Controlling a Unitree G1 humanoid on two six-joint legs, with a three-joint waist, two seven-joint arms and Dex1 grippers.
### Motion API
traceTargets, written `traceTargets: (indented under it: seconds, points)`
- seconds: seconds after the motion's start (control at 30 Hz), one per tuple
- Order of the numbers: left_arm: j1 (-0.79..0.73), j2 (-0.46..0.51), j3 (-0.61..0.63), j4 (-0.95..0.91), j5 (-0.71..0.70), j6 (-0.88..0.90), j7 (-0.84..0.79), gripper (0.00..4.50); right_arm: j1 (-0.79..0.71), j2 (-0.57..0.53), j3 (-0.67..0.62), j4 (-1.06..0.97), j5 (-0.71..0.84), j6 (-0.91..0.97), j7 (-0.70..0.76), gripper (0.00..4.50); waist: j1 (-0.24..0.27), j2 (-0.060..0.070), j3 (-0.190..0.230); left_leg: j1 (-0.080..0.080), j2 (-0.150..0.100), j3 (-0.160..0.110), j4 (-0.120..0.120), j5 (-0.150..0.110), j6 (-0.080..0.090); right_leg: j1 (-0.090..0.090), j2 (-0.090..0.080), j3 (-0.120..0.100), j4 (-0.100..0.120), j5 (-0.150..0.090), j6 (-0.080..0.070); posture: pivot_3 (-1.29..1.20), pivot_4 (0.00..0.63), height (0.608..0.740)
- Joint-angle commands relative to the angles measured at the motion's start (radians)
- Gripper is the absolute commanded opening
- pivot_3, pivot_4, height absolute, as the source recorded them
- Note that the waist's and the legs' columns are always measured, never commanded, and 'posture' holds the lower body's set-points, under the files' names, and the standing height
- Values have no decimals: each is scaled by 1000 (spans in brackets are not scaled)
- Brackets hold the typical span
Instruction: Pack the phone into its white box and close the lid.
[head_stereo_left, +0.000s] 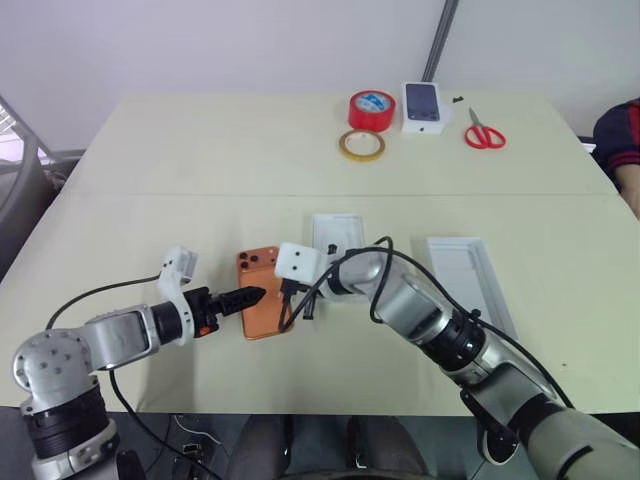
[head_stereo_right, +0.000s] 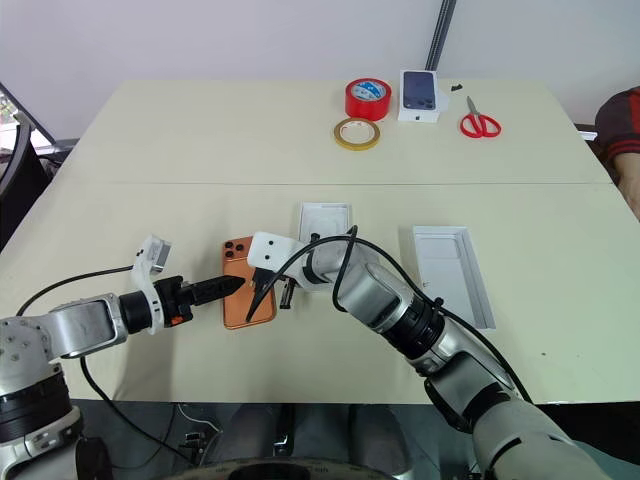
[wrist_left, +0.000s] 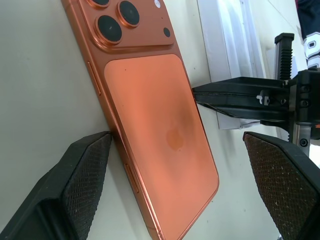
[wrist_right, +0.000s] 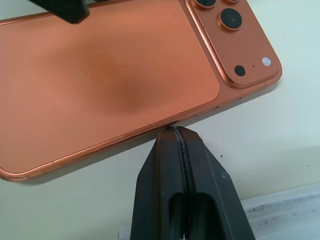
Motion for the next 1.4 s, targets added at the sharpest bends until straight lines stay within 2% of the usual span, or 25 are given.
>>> traceTargets:
  seconds: [0.03, 0.33, 0.57, 0.77, 0.9, 1.0, 1.13, 1.4]
  points:
    - [-4, 11, -85, -37, -4, -4, -10, 4408, -2, 39, 22, -29, 26, -12, 18, 0, -1, 0, 0, 0, 0, 0, 0, 0, 0, 0, 0, 0, 0, 0, 0, 0, 150, 740]
    - [-26, 112, -151, -53, 161, -81, 9, 4408, -6, 36, 22, -25, 23, -17, 22, 0, -7, 0, 0, 0, 0, 0, -2, 3, -6, -1, 1, 0, 0, 0, 0, 0, 150, 740]
    - [-24, 112, -186, -85, 197, -74, 13, 4408, -10, 39, 25, -19, 19, -24, 29, 0, -9, 0, 0, 0, 1, 0, -4, 3, -6, -2, 1, 0, 0, 0, 0, 0, 150, 740]
    - [-47, -23, -124, -56, 43, -3, 45, 4408, -11, 43, 29, -18, 16, -30, 34, 0, -7, 0, 0, 1, 1, 0, -4, 2, -4, -1, 1, 0, 0, 0, 0, 0, 150, 740]
    - [-66, -88, -69, 13, -111, -35, 145, 4408, -7, 44, 27, -20, 14, -25, 36, 0, -2, -1, 0, 0, 1, 0, -3, 1, -2, -1, 1, 0, 0, 0, 0, 0, 150, 740]
    - [-59, -67, -93, 40, -226, -77, 222, 4408, -6, 45, 26, -23, 14, -21, 36, 0, -5, -4, 2, -1, 1, 0, -2, 1, -2, -2, 1, 0, 0, 0, 0, 0, 150, 740]
    - [-30, 13, -170, 47, -358, -153, 301, 4408, -4, 44, 26, -25, 13, -19, 36, 0, -9, -4, 2, -2, 1, 0, -3, 4, -6, -4, 1, 0, 0, 0, 0, 0, 150, 740]
    - [-6, 153, -233, 78, -393, -291, 355, 4408, -3, 44, 26, -24, 14, -17, 36, 0, -9, -4, 2, -2, 1, 0, -3, 4, -7, -4, 1, 0, 0, 0, 0, 0, 150, 740]
